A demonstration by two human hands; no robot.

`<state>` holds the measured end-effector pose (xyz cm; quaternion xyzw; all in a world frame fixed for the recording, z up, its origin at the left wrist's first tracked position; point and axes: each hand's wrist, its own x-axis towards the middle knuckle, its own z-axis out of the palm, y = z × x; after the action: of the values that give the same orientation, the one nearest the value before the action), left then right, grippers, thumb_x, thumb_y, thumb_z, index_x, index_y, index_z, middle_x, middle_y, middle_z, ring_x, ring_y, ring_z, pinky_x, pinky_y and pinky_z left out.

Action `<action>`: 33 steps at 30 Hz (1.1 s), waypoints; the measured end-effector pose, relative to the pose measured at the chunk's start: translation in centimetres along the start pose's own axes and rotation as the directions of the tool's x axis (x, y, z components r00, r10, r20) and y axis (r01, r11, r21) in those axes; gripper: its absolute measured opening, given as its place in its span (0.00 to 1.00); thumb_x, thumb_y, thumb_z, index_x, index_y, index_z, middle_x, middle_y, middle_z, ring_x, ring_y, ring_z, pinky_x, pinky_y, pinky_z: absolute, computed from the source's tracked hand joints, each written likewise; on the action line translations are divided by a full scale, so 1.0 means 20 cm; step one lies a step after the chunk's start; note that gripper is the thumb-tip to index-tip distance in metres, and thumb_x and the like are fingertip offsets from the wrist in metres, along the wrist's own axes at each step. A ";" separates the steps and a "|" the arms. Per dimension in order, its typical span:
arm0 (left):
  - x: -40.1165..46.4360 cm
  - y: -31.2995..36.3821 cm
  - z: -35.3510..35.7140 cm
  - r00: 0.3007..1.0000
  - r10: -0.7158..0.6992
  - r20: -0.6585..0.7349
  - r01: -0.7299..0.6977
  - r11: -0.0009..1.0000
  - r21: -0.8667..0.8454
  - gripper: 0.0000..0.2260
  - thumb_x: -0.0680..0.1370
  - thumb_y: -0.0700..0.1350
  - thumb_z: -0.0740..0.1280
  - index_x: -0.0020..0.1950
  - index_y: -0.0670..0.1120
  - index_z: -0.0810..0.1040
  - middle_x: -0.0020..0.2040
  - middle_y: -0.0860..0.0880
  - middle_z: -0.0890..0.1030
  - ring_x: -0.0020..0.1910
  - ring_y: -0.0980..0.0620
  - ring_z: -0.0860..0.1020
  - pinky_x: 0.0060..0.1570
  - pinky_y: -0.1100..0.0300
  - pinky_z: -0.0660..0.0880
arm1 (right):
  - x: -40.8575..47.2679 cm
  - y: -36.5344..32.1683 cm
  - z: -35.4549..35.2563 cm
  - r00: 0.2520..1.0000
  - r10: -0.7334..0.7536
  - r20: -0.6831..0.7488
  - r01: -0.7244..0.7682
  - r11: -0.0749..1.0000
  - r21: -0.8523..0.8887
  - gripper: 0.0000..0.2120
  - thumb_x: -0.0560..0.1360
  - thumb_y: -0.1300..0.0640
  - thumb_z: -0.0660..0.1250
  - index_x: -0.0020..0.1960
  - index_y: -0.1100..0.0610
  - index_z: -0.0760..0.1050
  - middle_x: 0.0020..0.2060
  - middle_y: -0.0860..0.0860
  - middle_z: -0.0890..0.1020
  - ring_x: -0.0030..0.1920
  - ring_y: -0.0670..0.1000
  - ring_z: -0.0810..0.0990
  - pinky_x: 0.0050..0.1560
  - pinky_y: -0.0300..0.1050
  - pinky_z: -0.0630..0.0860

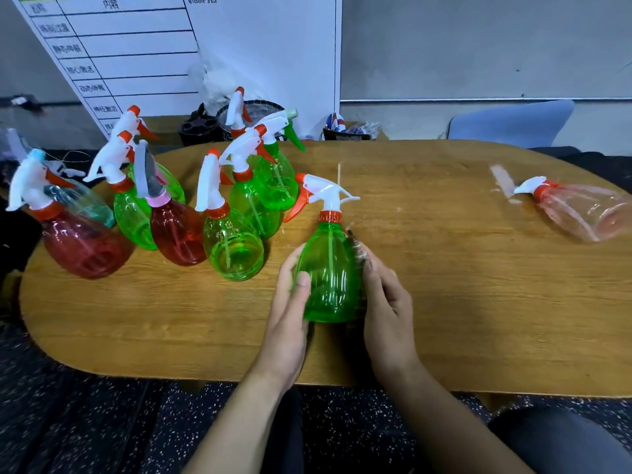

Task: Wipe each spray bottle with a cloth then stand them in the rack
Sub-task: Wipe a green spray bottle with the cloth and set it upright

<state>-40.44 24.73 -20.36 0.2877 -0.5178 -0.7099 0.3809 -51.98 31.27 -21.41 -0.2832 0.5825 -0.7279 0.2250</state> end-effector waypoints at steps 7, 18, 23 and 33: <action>0.01 -0.04 -0.01 0.998 0.069 -0.007 -0.069 0.997 0.037 0.39 0.70 0.51 0.83 0.77 0.52 0.71 0.70 0.44 0.82 0.71 0.43 0.79 0.74 0.44 0.74 | 0.04 -0.01 -0.04 0.994 -0.046 0.101 0.053 0.996 -0.074 0.14 0.85 0.57 0.66 0.69 0.54 0.81 0.61 0.48 0.86 0.63 0.48 0.83 0.66 0.50 0.77; -0.03 0.01 0.02 0.990 0.060 0.130 -0.087 0.972 0.220 0.44 0.68 0.64 0.81 0.79 0.53 0.69 0.70 0.58 0.81 0.69 0.54 0.81 0.64 0.58 0.79 | 0.16 -0.10 -0.20 0.872 -0.470 0.135 0.457 0.687 -0.564 0.15 0.81 0.52 0.71 0.66 0.54 0.83 0.50 0.49 0.79 0.51 0.41 0.79 0.52 0.34 0.75; -0.03 0.02 0.01 0.991 0.067 0.117 -0.089 0.977 0.194 0.43 0.69 0.61 0.82 0.79 0.52 0.70 0.71 0.55 0.81 0.69 0.51 0.81 0.64 0.58 0.80 | 0.19 -0.11 -0.24 0.816 -0.521 0.250 0.562 0.616 -0.552 0.14 0.81 0.51 0.71 0.65 0.54 0.84 0.50 0.48 0.80 0.48 0.46 0.81 0.47 0.47 0.80; -0.03 0.00 0.01 0.983 0.047 0.178 -0.093 0.962 0.258 0.42 0.69 0.58 0.82 0.80 0.52 0.69 0.71 0.55 0.81 0.70 0.51 0.81 0.64 0.58 0.79 | 0.17 -0.15 -0.22 0.780 -0.597 0.188 0.575 0.563 -0.594 0.13 0.81 0.54 0.72 0.64 0.55 0.84 0.49 0.49 0.80 0.47 0.45 0.79 0.46 0.41 0.79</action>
<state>-40.22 25.40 -20.35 0.2558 -0.6489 -0.6422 0.3180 -57.46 32.91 -18.61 -0.5052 0.6646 -0.5309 -0.1457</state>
